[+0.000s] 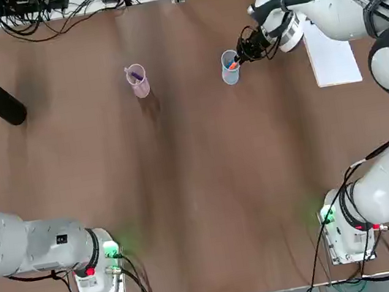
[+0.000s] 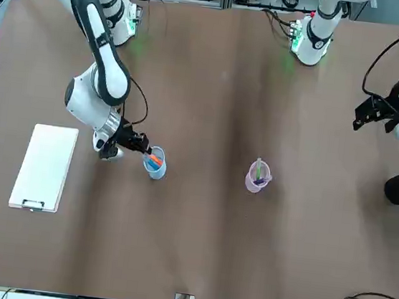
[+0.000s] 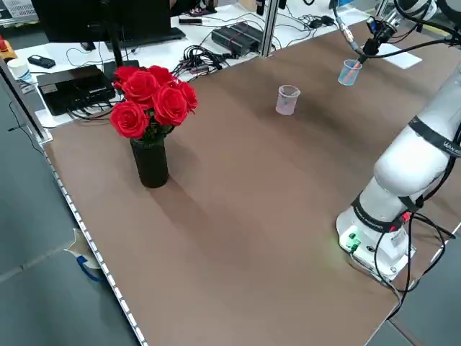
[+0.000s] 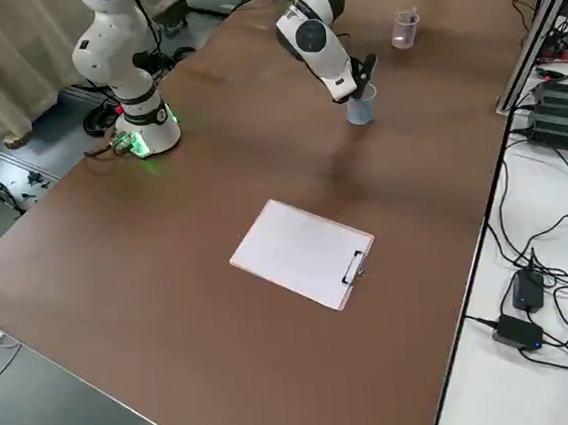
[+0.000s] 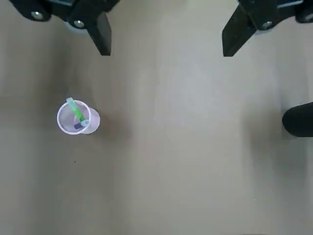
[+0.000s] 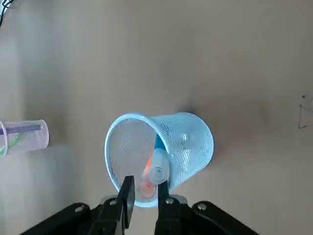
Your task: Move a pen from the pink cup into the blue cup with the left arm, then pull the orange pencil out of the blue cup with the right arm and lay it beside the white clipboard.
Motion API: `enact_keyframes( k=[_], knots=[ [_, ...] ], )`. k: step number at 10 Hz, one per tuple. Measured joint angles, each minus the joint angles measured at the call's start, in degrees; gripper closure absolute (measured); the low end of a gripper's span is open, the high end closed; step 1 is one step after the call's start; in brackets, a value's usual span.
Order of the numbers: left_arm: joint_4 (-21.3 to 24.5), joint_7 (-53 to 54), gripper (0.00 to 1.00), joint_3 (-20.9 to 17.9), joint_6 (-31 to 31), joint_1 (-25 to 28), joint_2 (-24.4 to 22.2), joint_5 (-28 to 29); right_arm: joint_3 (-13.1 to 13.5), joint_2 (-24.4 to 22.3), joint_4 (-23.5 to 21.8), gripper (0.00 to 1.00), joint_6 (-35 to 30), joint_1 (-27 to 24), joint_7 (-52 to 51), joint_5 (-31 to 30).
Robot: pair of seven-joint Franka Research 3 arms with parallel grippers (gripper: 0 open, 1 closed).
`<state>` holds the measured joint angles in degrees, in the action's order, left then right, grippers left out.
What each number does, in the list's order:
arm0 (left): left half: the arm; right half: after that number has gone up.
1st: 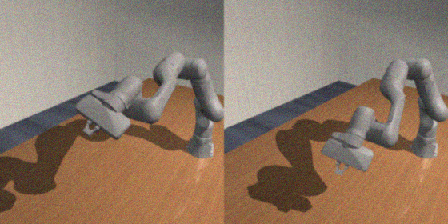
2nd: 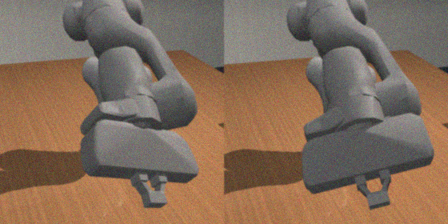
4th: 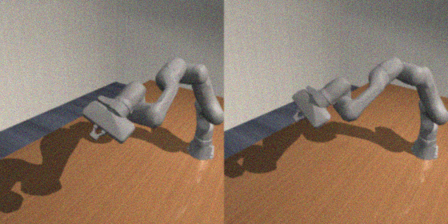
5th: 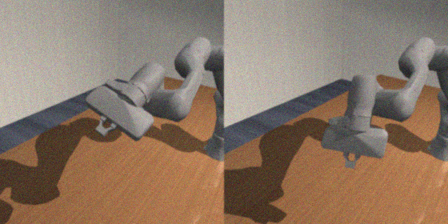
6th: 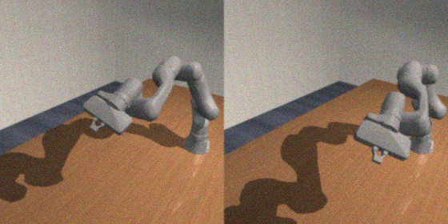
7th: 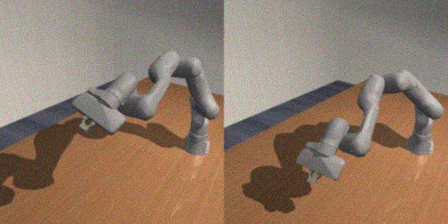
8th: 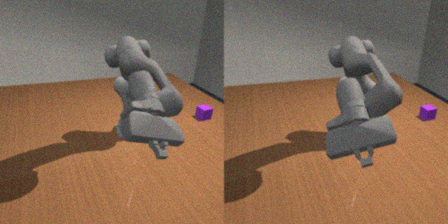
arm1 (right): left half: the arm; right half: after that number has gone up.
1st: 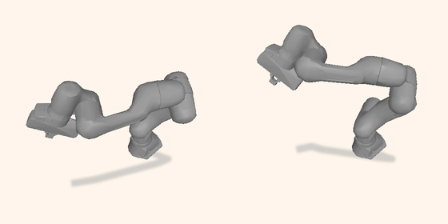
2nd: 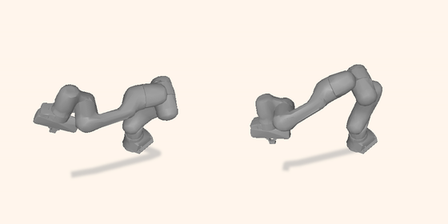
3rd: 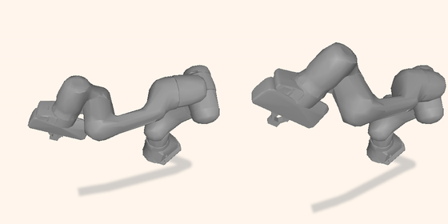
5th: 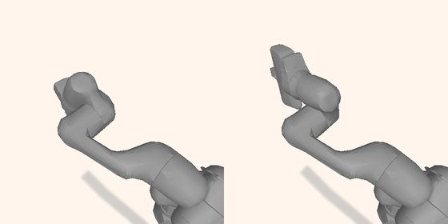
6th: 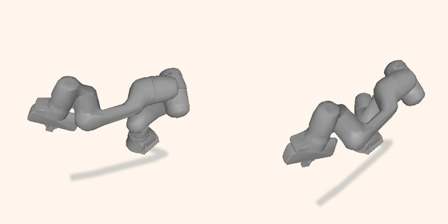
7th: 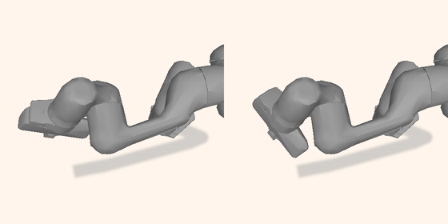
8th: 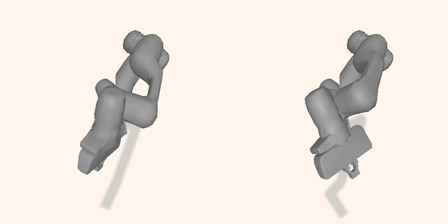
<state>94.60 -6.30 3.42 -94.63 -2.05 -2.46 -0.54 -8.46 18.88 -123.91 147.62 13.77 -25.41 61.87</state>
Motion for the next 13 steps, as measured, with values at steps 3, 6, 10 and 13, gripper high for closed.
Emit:
enact_keyframes(
  k=[3,6,10,13],
  knots=[
    [0.0,-0.1,0.0,0.0,0.0,0.0,0.1,0.0,0.0,0.0,0.0,0.78,0.0,0.0,0.0,0.0],
    [0.0,-0.1,0.0,0.0,0.0,0.0,0.3,0.0,0.0,0.1,0.0,0.81,0.0,0.0,0.0,0.0],
    [0.0,-0.1,0.0,0.0,0.0,0.0,0.4,0.0,0.0,0.1,0.0,0.83,-0.1,0.0,0.0,0.0],
    [0.0,-0.1,0.0,0.0,0.0,0.0,0.4,0.0,0.0,0.0,0.2,0.83,-0.1,0.0,0.0,0.1]
  ],
)
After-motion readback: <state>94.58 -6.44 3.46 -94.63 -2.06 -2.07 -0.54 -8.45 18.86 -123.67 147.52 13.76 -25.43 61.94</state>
